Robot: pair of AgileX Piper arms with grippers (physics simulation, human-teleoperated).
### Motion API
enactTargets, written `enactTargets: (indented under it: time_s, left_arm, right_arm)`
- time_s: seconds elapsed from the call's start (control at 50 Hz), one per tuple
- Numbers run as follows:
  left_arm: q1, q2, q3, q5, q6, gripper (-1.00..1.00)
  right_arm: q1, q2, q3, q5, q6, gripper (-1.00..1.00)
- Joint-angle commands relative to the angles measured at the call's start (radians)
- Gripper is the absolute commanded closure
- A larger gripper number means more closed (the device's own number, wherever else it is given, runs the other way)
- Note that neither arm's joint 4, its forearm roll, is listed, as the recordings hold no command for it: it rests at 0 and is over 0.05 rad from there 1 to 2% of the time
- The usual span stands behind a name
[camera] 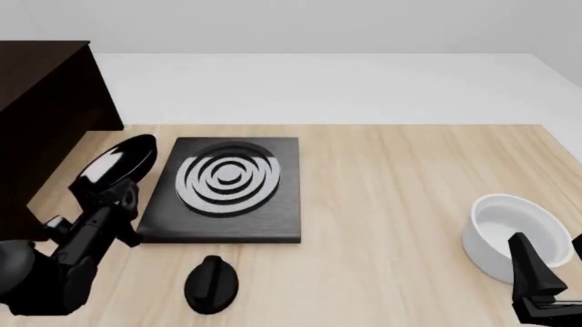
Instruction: Put the frying pan under the cabinet shelf.
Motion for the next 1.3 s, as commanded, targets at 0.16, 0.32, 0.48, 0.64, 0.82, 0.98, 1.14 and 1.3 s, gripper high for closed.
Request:
enactTargets:
  time_s: [0.16,0.32,0.48,0.64,0.82,0.98,1.14,1.3]
  left_arm:
    - [0.11,0.037,-0.038,-0.012,0.0,1.0]
    - [0.14,0.039,-0.036,-0.012,0.004,1.0]
    - [0.168,0.059,-0.044,-0.012,0.001,1.0]
    - [0.231,0.082,-0.061,-0.012,0.013,1.0]
    - [0.274,0.283,-0.187,-0.012,0.057,1.0]
    - [0.304,0.347,-0.198,-0.012,0.19,1.0]
    - [0.314,0.51,-0.249,-0.012,0.272,1.0]
    - [0.369,0.566,-0.26,-0.012,0.34,1.0]
  right_arm:
    - [0.0,0.0,0.0,0.0,0.0,-1.0]
    - [0.0,0.001,0.0,-0.001,0.0,-1.0]
    - [0.0,-0.002,0.0,0.001,0.0,-1.0]
    - [0.0,0.0,0.0,0.0,0.0,-1.0]
    - [0.0,0.001,0.0,0.0,0.0,-1.0]
    - [0.0,0.0,0.0,0.0,0.0,-1.0]
    - [0.0,0.0,0.0,0.0,0.0,-1.0]
    - [0.0,0.0,0.0,0.0,0.0,-1.0]
